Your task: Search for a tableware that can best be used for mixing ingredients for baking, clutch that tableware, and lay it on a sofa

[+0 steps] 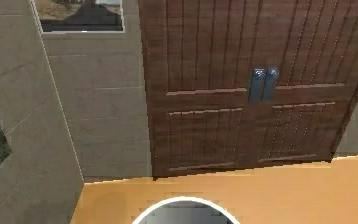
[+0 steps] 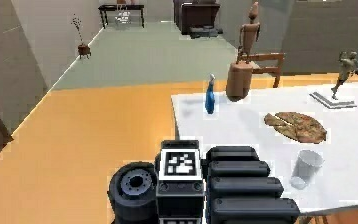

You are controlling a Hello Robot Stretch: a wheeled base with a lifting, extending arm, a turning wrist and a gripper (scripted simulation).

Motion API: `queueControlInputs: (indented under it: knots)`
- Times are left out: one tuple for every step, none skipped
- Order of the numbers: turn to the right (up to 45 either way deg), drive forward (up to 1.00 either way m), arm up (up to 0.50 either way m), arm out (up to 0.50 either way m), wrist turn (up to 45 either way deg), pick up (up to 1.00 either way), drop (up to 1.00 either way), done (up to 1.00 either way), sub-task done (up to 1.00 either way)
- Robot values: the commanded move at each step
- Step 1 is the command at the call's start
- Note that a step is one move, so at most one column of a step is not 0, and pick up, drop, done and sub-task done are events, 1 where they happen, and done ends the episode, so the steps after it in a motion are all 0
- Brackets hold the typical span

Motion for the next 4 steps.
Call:
queueControlInputs:
  knots:
    - [6.0, 0.0, 0.0, 0.0, 0.0, 0.0, 0.0, 0.0, 0.0]
    - [0.0, 0.3, 0.0, 0.0, 0.0, 0.0, 0.0, 0.0, 0.0]
    - [45.0, 0.0, 0.0, 0.0, 0.0, 0.0, 0.0, 0.0, 0.0]
    - [27.0, 0.0, 0.0, 0.0, 0.0, 0.0, 0.0, 0.0, 0.0]
